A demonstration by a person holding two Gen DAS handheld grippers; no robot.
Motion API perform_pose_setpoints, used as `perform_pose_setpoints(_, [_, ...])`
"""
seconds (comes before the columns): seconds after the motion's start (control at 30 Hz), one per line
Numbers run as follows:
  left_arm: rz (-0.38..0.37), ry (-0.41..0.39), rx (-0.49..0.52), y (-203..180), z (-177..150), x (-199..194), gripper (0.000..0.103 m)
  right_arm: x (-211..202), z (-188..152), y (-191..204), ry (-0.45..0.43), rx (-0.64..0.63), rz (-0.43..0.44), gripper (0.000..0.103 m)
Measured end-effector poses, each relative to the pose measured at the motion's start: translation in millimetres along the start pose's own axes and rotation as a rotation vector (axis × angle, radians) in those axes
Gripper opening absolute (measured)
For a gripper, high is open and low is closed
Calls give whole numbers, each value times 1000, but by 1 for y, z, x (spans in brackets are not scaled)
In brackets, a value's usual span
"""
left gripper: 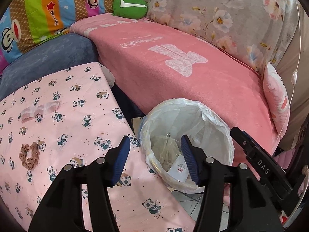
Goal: Collect trash
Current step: 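Carry the stocking and tag over the bin and open both tools, then move both open tools back over the brown scrunchie and clear packet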
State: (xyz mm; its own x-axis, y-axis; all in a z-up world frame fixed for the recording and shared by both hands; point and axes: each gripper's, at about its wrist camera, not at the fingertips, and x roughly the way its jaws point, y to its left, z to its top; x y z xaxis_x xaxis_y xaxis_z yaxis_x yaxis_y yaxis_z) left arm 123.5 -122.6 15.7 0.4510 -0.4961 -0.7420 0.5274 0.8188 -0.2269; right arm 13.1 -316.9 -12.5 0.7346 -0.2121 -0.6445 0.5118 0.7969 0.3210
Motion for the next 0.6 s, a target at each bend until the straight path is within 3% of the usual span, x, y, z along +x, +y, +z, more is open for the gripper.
perform_pose_setpoints(0.6, [51,-17,-107,62,-15,-22,52,1,-16,58,32,-100,51,39])
